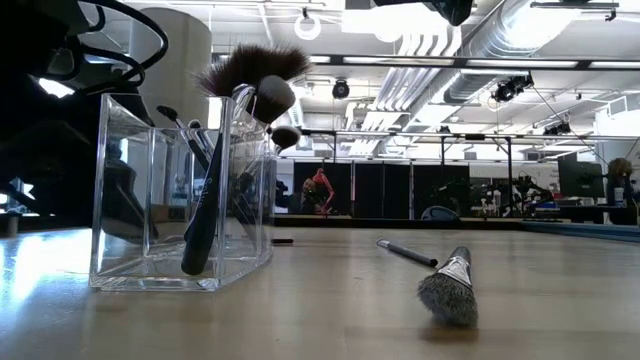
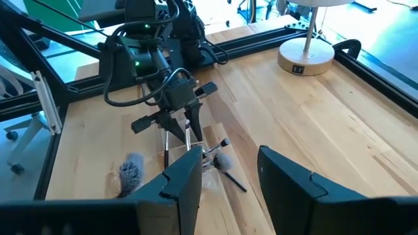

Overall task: Put items in baskets/containers
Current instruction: Put the foundation brush into the transparent organizer

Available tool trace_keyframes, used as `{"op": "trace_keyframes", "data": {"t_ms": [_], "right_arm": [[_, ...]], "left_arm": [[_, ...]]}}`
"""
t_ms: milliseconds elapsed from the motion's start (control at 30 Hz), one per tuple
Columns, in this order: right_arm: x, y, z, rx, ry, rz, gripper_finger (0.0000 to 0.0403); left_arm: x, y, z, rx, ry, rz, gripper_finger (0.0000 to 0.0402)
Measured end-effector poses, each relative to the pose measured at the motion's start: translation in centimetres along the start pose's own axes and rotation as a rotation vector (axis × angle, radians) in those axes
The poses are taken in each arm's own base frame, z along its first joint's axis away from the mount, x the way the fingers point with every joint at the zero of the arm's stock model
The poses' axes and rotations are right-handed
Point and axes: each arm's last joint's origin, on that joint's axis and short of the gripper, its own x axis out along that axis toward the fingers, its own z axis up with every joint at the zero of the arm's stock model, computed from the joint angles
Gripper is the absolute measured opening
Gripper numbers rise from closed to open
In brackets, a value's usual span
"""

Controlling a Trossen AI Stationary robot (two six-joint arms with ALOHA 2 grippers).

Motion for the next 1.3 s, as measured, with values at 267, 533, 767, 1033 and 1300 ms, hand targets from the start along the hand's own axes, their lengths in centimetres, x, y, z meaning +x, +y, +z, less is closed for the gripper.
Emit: {"op": "trace_keyframes", "data": {"t_ms": [267, 533, 767, 1033, 1300], "right_arm": [[0.0, 0.0, 0.0, 0.001, 0.0, 0.0, 0.0142], [0.0, 0.0, 0.0, 0.001, 0.0, 0.001, 0.0142], [0.0, 0.0, 0.0, -0.022, 0.002, 0.004, 0.0142], [0.0, 0.0, -0.1, -0.03, 0.008, 0.001, 0.0142], [0.0, -0.5, -0.7, 0.014, 0.056, -0.07, 0.0142]], "left_arm": [[0.3, 0.1, -0.3, -0.011, 0.038, 0.002, 0.003], [-0.2, 0.3, -0.3, -0.178, 0.102, -0.002, 0.0002], [-1.6, 0.9, 0.2, -0.314, 0.11, 0.014, 0.0001], [-3.7, 1.6, 1.5, -0.307, 0.143, 0.129, 0.0], [-5.5, 0.6, 4.5, -0.262, 0.131, 0.209, 0.0]]}}
